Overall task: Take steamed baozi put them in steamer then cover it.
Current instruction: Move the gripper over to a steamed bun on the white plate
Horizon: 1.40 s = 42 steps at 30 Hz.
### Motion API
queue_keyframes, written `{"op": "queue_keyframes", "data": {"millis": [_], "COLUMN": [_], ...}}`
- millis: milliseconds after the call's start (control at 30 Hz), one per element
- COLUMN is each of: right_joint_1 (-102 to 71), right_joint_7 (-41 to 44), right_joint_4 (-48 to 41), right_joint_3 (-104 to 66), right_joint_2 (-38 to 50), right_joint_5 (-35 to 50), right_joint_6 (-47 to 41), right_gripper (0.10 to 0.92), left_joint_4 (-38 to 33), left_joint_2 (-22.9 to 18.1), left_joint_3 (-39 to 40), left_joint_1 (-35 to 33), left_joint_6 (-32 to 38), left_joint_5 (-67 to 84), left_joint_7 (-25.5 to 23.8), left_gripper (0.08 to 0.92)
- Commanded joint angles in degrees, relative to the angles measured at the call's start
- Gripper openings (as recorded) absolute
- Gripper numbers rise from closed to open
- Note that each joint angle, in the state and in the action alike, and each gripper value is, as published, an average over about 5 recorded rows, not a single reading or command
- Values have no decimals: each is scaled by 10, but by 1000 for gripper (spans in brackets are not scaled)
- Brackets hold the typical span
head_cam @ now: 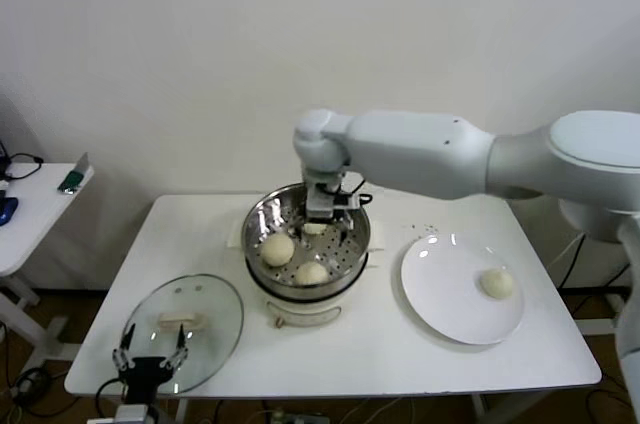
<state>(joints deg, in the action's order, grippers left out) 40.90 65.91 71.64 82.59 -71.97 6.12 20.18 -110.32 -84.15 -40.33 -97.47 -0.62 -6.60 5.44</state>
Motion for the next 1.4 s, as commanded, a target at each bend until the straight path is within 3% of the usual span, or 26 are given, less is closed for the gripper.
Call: {"op": "queue_keyframes", "data": {"millis": [33, 300, 533, 833, 1400], "right_joint_1": [77, -25, -183, -319, -358], "right_joint_7": [-92, -42, -23, -19, -21], "right_joint_4": [27, 17, -17, -90, -182], "right_joint_3": [102, 33, -87, -211, -262], "right_joint_2": [204, 354, 402, 386, 322], "right_joint_5": [182, 147, 59, -18, -64], "right_joint_6": [-239, -300, -293, -274, -257], "right_gripper": [823, 823, 823, 823, 823], "left_joint_4": [-4, -12, -27, -25, -7], "left_joint_2": [2, 5, 5, 2, -1], "left_joint_3": [1, 0, -5, -13, -16], "left_joint_1": [-4, -14, -29, -40, -38], "left_joint_6": [2, 4, 6, 9, 10], "left_joint_5": [0, -1, -2, -6, -10], "left_joint_7": [0, 0, 0, 1, 2], "left_gripper": [823, 823, 823, 823, 823]}}
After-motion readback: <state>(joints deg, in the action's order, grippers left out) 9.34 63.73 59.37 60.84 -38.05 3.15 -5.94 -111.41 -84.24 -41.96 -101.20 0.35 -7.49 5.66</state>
